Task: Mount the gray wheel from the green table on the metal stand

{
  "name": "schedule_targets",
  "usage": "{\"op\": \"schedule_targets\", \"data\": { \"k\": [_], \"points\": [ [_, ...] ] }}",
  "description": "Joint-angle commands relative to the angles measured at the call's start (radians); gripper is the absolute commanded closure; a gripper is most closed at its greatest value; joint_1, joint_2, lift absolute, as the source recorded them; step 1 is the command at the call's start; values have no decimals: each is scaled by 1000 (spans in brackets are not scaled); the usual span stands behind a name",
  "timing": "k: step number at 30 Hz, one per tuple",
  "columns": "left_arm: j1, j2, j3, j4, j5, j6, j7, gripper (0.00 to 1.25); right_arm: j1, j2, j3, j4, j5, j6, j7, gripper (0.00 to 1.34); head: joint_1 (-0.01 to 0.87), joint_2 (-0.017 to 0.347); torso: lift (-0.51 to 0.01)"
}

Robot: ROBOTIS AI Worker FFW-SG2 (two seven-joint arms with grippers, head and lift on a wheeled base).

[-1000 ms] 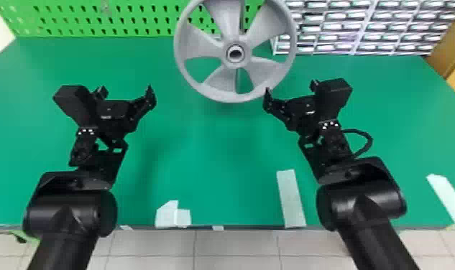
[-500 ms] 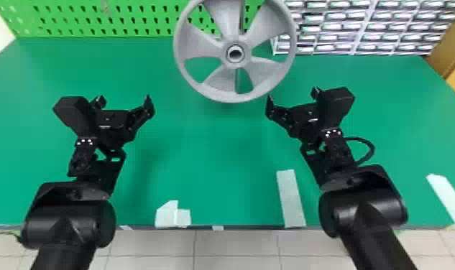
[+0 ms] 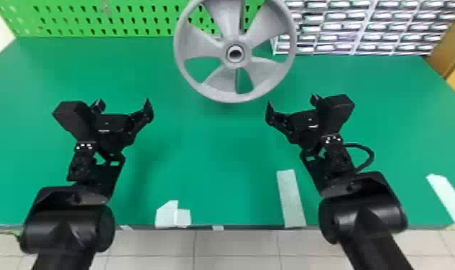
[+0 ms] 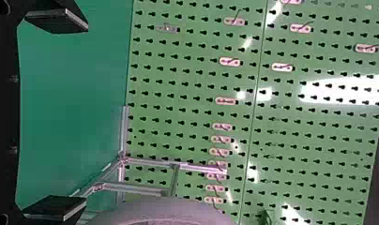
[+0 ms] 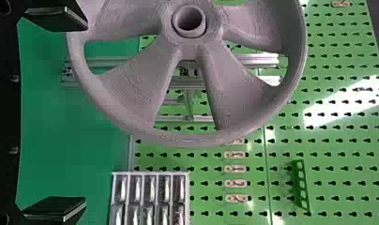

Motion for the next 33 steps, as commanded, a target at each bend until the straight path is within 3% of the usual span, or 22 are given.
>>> {"op": "schedule_targets", "data": {
  "k": [1,13,22,26,33],
  "points": [
    [1,0,-2,0,-2,-2,0,-2,1,0,-2,0,0,0,0,-2,867,52,-100],
    [1,0,-1,5,-7,-16,2,-2,4,1,-8,0,3,-14,0,-2,867,52,-100],
    [-1,0,-2,9,-15,-16,2,-2,12,29,-40,0,28,-37,-2,-2,867,52,-100],
    [2,0,1,9,-18,-21,2,-2,21,35,-49,0,35,-38,-48,-2,867,52,-100],
    [1,-2,2,11,-19,-25,11,-2,24,49,-74,0,40,-38,-63,59,867,52,-100]
  ]
}}
